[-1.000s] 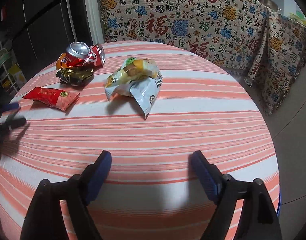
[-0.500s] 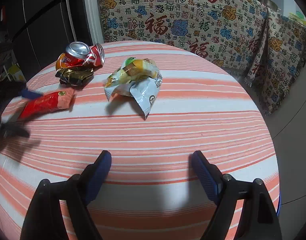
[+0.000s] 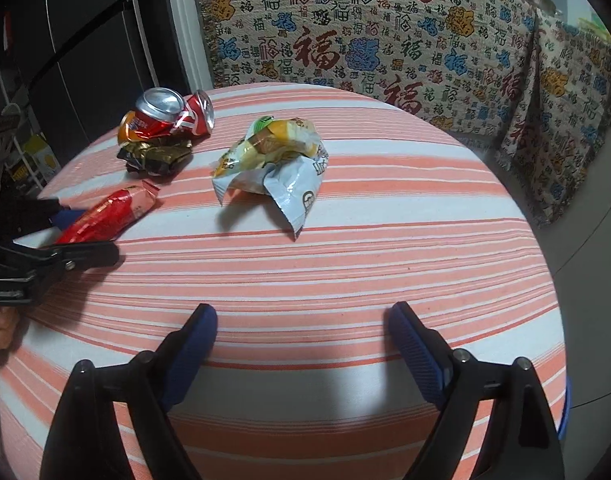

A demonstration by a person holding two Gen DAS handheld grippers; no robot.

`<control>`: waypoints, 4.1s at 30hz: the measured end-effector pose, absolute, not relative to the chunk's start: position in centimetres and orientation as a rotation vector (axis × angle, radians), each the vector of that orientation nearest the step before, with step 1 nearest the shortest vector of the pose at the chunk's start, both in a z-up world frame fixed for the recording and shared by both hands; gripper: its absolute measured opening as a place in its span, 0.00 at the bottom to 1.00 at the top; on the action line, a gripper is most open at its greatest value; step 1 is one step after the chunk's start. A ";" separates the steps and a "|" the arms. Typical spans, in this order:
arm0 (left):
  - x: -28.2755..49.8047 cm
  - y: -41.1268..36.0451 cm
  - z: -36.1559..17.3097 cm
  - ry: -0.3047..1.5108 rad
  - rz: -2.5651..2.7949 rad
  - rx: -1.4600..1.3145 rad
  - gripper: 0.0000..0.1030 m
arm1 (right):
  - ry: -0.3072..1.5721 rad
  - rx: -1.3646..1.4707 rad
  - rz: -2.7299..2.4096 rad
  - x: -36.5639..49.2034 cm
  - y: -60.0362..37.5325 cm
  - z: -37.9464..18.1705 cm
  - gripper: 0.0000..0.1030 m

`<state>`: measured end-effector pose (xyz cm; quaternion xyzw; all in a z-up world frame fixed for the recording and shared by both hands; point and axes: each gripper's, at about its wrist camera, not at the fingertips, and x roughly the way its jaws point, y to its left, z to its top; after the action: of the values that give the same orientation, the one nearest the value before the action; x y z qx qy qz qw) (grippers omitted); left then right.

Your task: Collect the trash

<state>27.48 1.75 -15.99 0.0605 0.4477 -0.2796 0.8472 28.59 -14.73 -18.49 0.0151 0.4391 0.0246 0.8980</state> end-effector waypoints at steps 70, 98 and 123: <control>21.2 3.3 -16.2 0.939 -0.298 0.117 0.17 | 0.954 0.017 0.175 29.9 -12.3 -15.8 0.31; 16.5 -30.0 -11.4 0.932 -0.912 0.095 0.12 | 0.791 0.412 -0.287 7.8 -42.6 -12.0 0.20; 18.5 -44.7 -20.3 1.000 -0.969 0.232 0.16 | 0.805 0.526 -0.417 9.0 -54.4 -20.1 0.23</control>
<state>18.45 -44.67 -20.32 0.1067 0.4596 -0.4451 0.7611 9.03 -54.40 -20.11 0.2511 0.3845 -0.1993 0.8657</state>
